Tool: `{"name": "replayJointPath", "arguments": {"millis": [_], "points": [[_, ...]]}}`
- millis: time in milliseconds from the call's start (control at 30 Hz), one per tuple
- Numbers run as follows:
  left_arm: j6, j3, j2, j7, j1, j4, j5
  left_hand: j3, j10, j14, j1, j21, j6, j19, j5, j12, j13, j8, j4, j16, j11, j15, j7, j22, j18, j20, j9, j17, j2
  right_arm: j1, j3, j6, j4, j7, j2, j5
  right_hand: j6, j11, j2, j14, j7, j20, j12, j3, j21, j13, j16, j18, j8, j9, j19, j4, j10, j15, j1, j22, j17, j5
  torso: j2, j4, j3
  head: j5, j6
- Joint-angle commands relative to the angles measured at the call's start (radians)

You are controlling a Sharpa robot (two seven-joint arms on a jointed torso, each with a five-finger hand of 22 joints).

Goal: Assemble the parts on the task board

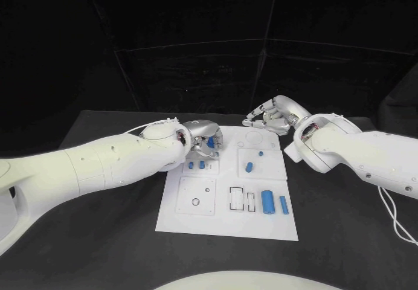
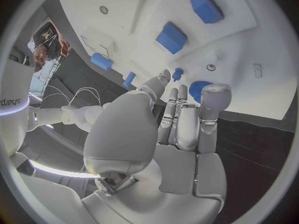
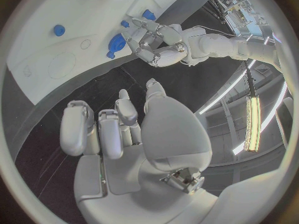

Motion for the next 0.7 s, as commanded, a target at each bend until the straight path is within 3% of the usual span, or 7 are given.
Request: {"name": "replayJointPath", "arguments": {"millis": [33,333,700], "points": [[0.017,0.000,0.009,-0.019,-0.003,-0.012,-0.052,0.003,0.010,0.021,-0.002,0.011,0.011,0.013,-0.002,-0.005,-0.005,-0.006,-0.003,0.008,0.000,-0.005,-0.001,0.012,-0.010,-0.001,-0.003,0.002,0.008,0.002,0.001,0.004,0.003,0.006,0.001,0.002,-0.007,-0.001,0.011,0.063,0.000,0.000,0.002,-0.006,-0.004,0.000,-0.005,0.011,0.006,0.000,-0.003,-0.001,-0.006,0.001,0.003,0.000,0.086,0.003,0.000,0.0019,0.0001,-0.003,-0.001],[0.026,-0.001,0.026,-0.025,-0.011,-0.030,-0.056,0.033,0.029,0.027,0.012,0.032,0.031,0.022,-0.002,-0.020,-0.025,-0.016,-0.010,0.015,-0.002,-0.007,-0.003,0.035,-0.014,-0.004,-0.013,0.004,0.031,0.002,0.001,0.004,0.002,0.006,0.002,0.002,-0.007,-0.001,0.011,0.063,0.000,0.000,0.002,-0.006,-0.004,0.000,-0.005,0.011,0.006,0.000,-0.003,-0.001,-0.006,0.001,0.003,0.000,0.086,0.003,-0.001,0.0034,-0.0009,-0.007,-0.003],[0.051,-0.001,0.043,-0.031,-0.016,-0.049,-0.056,0.064,0.067,0.031,0.001,0.072,0.064,0.040,-0.002,-0.036,-0.048,-0.026,-0.009,0.016,-0.009,-0.013,-0.008,0.080,-0.021,-0.009,-0.023,-0.008,0.038,0.002,0.001,0.006,0.000,0.006,0.006,0.002,-0.007,-0.001,0.012,0.063,0.000,0.000,0.003,-0.006,-0.004,0.001,-0.004,0.011,0.006,0.000,-0.002,-0.001,-0.006,0.000,0.004,0.001,0.086,0.005,-0.001,0.0033,-0.0005,-0.007,-0.006]]}}
